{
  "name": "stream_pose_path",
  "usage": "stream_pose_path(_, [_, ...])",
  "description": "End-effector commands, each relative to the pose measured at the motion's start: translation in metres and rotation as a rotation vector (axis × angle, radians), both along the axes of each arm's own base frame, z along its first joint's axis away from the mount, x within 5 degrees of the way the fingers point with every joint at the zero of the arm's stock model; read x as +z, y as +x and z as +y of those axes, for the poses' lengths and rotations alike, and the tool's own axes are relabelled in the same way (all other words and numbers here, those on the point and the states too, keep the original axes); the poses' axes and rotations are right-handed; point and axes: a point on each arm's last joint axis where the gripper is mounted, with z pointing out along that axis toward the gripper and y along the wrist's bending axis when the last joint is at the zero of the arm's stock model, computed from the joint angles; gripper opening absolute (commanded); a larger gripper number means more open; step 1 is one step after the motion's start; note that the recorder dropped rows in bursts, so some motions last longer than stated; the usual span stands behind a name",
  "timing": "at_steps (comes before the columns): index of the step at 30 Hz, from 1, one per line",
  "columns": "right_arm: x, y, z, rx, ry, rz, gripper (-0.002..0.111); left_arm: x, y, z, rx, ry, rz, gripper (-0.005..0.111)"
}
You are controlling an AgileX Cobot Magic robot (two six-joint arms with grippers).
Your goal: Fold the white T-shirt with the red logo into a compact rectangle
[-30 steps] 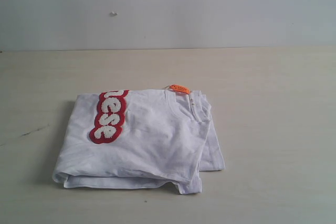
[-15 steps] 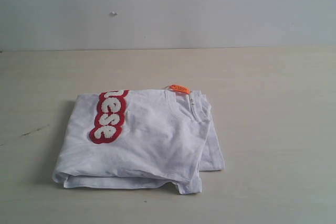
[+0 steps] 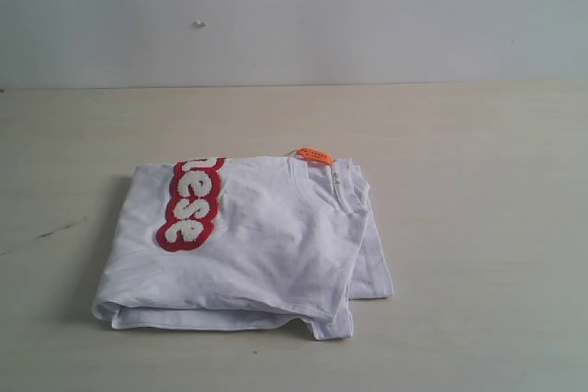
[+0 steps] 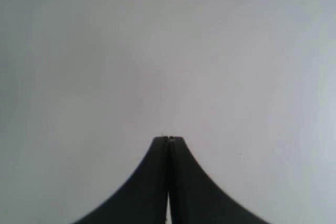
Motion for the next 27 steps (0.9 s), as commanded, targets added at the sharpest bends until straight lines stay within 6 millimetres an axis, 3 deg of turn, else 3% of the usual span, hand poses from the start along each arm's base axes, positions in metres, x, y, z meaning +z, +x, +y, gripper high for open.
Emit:
stream_pose_path(1, [-0.001, 0.0, 0.0, 0.001, -0.005, 0.0, 0.0, 0.0, -0.001, 0.0, 0.018, -0.032, -0.015, 0.0])
stream_pose_path(9, [-0.001, 0.0, 0.0, 0.0, -0.004, -0.001, 0.0, 0.0, 0.0, 0.002, 0.072, -0.109, -0.013, 0.0])
stream_pose_path(12, [-0.001, 0.0, 0.0, 0.0, -0.004, -0.001, 0.0, -0.01, 0.005, 0.002, 0.031, -0.171, -0.001, 0.0])
stream_pose_path(15, [-0.001, 0.0, 0.0, 0.0, -0.004, -0.001, 0.0, -0.026, 0.012, 0.002, -0.009, -0.224, 0.011, 0.0])
stream_pose_path(21, [-0.001, 0.0, 0.0, 0.0, -0.004, -0.001, 0.0, -0.095, 0.035, 0.004, -0.014, -0.327, 0.212, 0.0])
stream_pose_path(22, [-0.001, 0.0, 0.0, 0.0, -0.004, -0.001, 0.0, -0.099, 0.036, 0.005, 0.002, -0.327, 0.256, 0.0])
stream_pose_path(27, [-0.001, 0.0, 0.0, 0.0, -0.004, -0.001, 0.0, -0.108, 0.038, 0.006, 0.161, 0.035, 0.349, 0.0])
